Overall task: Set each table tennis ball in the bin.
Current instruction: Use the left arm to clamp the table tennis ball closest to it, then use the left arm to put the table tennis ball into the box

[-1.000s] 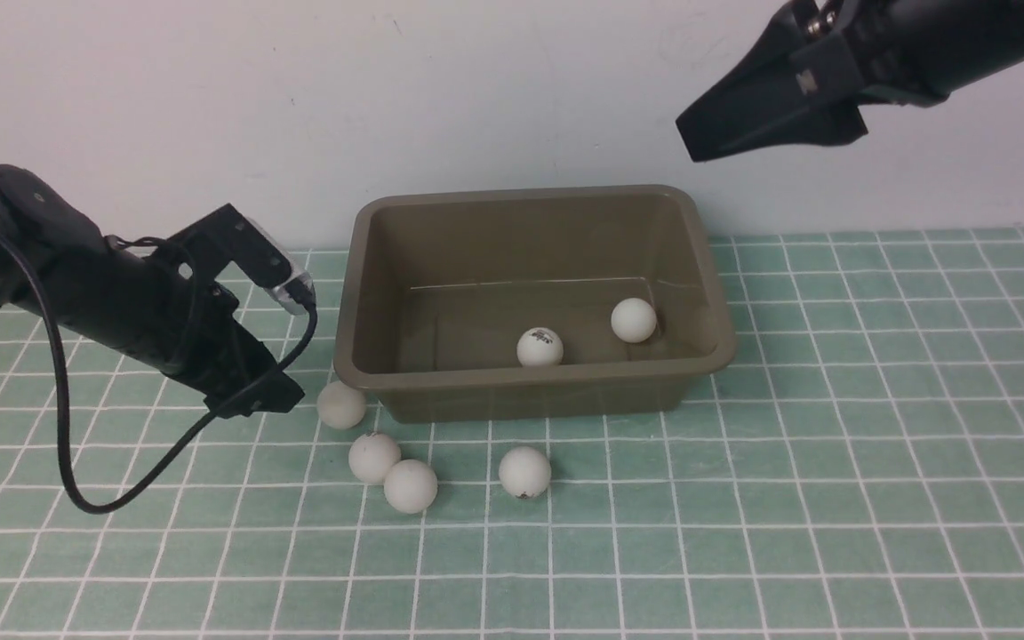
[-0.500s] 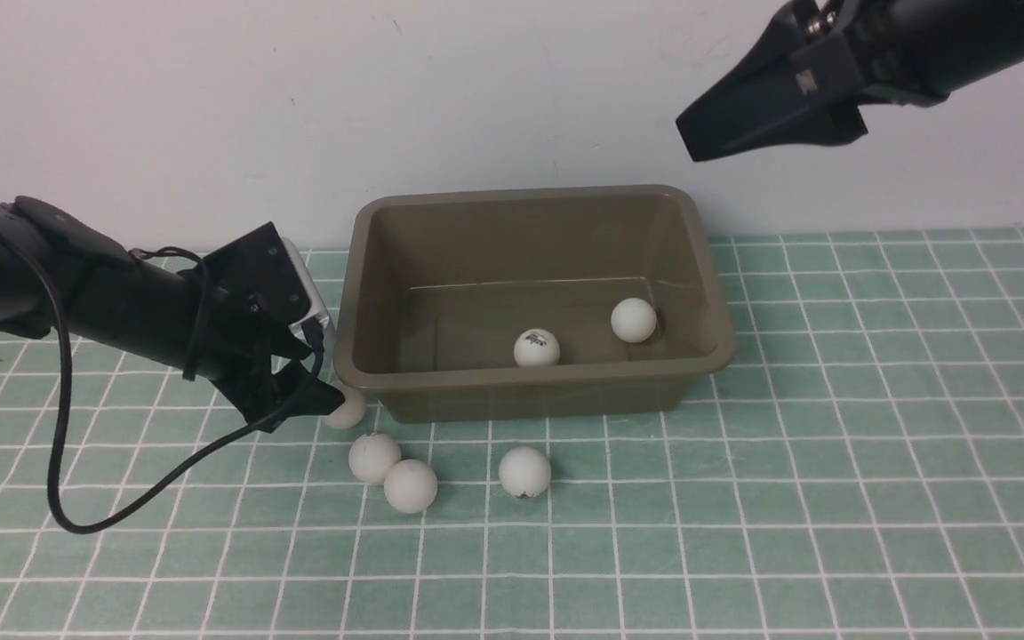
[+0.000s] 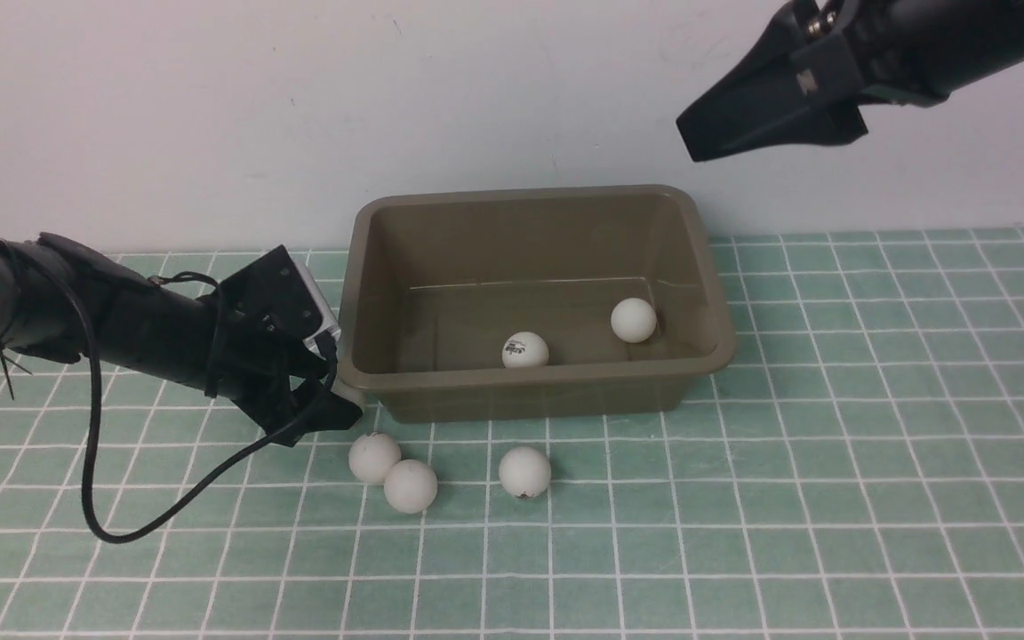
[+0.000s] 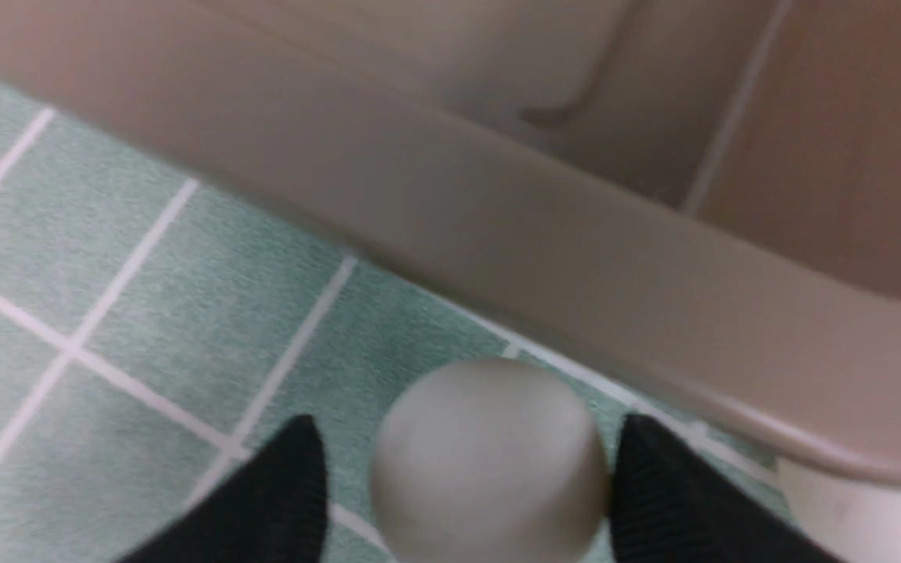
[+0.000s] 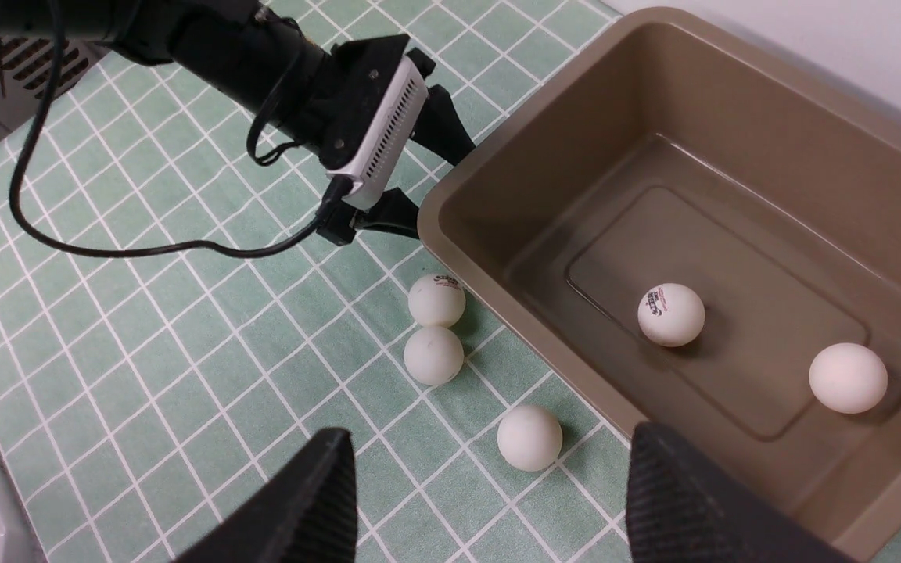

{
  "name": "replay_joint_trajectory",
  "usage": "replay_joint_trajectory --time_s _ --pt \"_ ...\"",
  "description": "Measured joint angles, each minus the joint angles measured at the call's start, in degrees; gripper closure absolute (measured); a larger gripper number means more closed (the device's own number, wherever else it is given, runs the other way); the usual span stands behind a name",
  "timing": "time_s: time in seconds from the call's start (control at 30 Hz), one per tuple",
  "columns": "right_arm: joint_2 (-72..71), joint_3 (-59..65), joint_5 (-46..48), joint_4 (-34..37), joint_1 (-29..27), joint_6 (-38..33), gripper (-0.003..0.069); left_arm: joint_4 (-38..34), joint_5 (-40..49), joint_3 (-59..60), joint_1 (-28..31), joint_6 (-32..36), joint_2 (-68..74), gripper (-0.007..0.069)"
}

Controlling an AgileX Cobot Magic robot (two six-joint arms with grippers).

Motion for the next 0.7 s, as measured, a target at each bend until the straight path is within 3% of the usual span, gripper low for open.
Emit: replay_joint_trajectory --time_s 0.1,0.47,0.7 --pt "0.00 0.00 0.00 0.00 0.00 0.21 0.0237 -0.59 -1.42 0.00 -0.05 0.00 -0.19 0.0292" --pt "0.00 0.00 0.00 0.00 0.00 1.26 0.0237 0.68 0.96 0.00 5.51 -6.25 -11.57 0.0290" --pt "0.00 0.00 0.04 0.00 0.00 1.42 0.0237 -3.62 11.05 -1.87 2.83 -2.67 -11.35 0.0290"
